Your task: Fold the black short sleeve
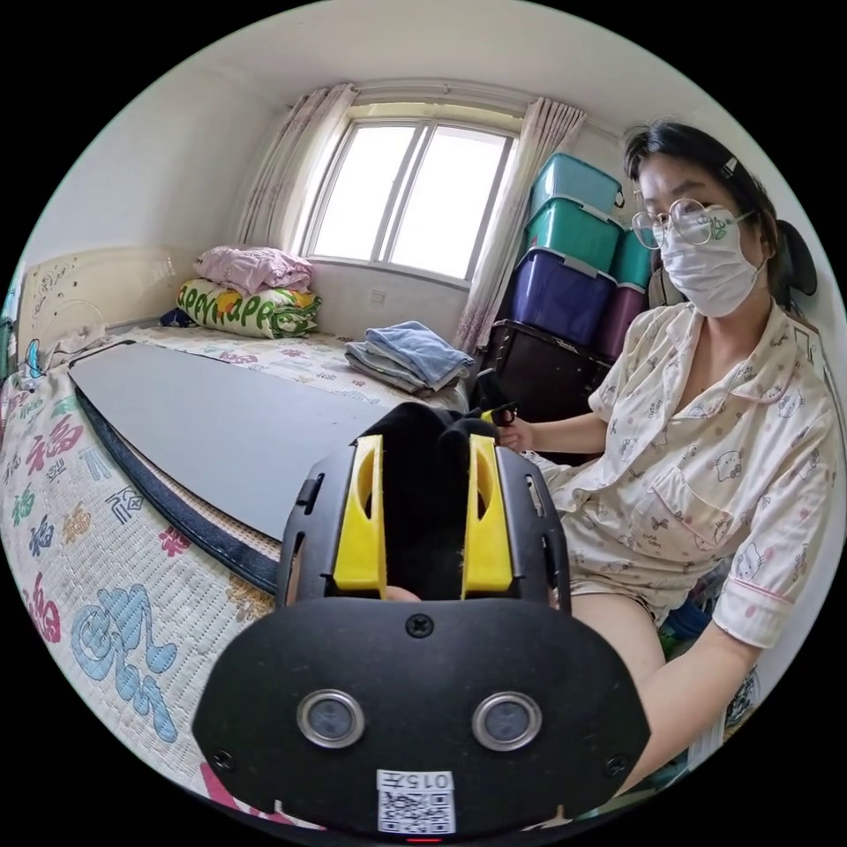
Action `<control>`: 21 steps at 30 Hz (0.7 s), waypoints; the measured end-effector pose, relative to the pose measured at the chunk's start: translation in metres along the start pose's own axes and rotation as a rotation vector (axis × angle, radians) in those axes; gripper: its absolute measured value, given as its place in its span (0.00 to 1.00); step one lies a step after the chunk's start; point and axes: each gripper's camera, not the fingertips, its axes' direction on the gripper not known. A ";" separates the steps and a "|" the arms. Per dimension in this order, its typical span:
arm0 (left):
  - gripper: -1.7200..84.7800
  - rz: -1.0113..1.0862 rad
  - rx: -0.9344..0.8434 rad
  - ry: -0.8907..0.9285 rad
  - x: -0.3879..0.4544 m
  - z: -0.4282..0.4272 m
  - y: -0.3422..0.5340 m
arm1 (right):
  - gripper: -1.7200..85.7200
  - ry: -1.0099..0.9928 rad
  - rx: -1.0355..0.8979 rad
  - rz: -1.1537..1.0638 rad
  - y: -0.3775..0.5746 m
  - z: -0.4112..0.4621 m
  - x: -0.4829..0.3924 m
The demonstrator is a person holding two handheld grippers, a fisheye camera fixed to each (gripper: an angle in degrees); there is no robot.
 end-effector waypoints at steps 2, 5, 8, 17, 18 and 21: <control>0.16 -0.014 -0.027 0.063 -0.007 0.007 -0.006 | 0.03 0.008 0.007 0.010 0.003 0.008 0.003; 0.16 -0.022 -0.015 0.079 -0.017 0.017 -0.014 | 0.03 0.010 0.008 0.018 0.007 0.022 0.006; 0.19 -0.038 -0.016 0.039 -0.026 0.027 -0.024 | 0.03 0.017 0.011 0.027 0.011 0.038 0.009; 0.13 0.029 0.061 0.183 -0.042 0.073 -0.072 | 0.03 0.018 0.013 0.047 0.026 0.107 0.013; 0.11 0.043 0.060 0.186 -0.042 0.076 -0.076 | 0.03 0.020 0.014 0.048 0.027 0.112 0.012; 0.05 0.101 0.105 0.158 -0.040 0.077 -0.096 | 0.03 0.038 0.029 0.036 0.032 0.138 0.006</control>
